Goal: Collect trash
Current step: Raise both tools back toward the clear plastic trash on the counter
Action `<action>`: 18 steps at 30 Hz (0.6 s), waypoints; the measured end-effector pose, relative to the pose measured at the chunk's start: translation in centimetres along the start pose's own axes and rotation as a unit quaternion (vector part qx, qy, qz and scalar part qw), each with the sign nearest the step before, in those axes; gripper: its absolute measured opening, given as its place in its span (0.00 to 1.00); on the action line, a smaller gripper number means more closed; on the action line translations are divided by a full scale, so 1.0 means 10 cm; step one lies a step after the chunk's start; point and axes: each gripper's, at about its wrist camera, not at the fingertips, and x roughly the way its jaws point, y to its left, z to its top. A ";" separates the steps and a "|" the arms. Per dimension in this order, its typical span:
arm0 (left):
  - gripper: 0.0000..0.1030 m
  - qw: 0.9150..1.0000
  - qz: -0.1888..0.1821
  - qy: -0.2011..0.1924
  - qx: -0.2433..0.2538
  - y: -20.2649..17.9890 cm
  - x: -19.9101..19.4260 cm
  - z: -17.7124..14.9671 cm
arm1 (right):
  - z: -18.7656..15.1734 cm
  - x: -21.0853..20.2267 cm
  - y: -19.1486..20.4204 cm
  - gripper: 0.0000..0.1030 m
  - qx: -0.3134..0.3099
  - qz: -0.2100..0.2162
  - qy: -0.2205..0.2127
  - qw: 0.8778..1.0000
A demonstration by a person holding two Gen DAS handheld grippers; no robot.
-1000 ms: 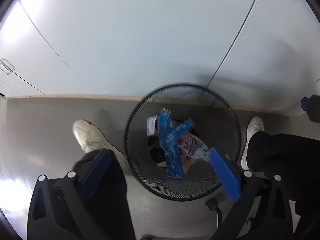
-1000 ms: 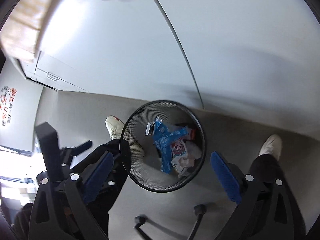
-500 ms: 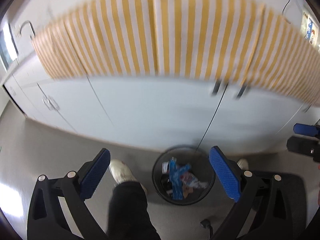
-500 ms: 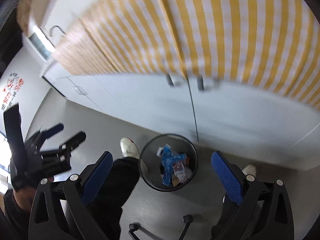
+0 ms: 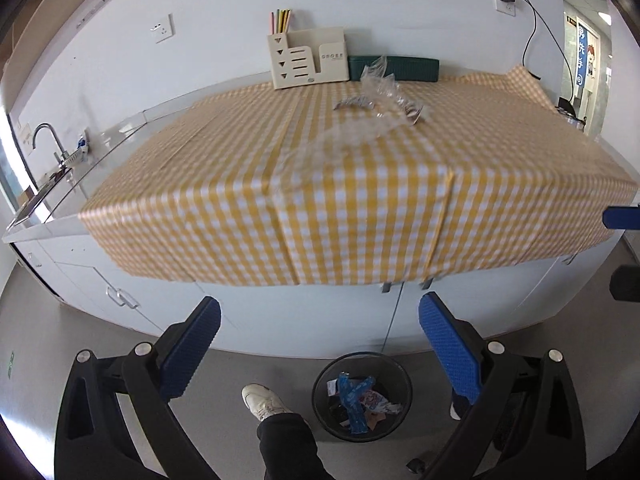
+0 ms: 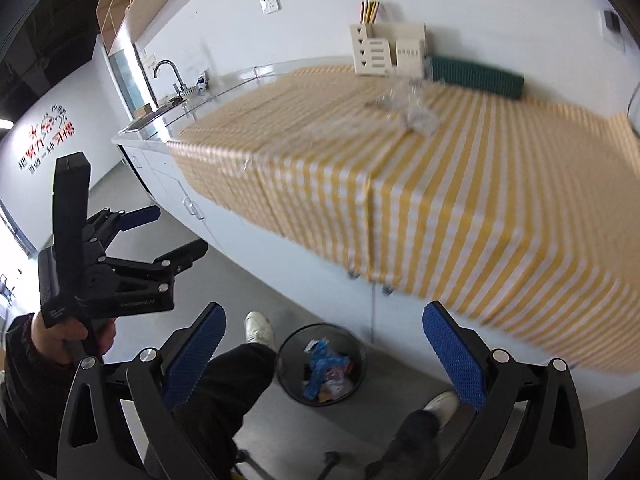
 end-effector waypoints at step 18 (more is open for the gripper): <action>0.96 0.998 -0.045 0.005 0.051 -0.15 1.28 1.40 | 1.96 1.29 -0.93 0.97 -0.017 0.006 0.000 1.000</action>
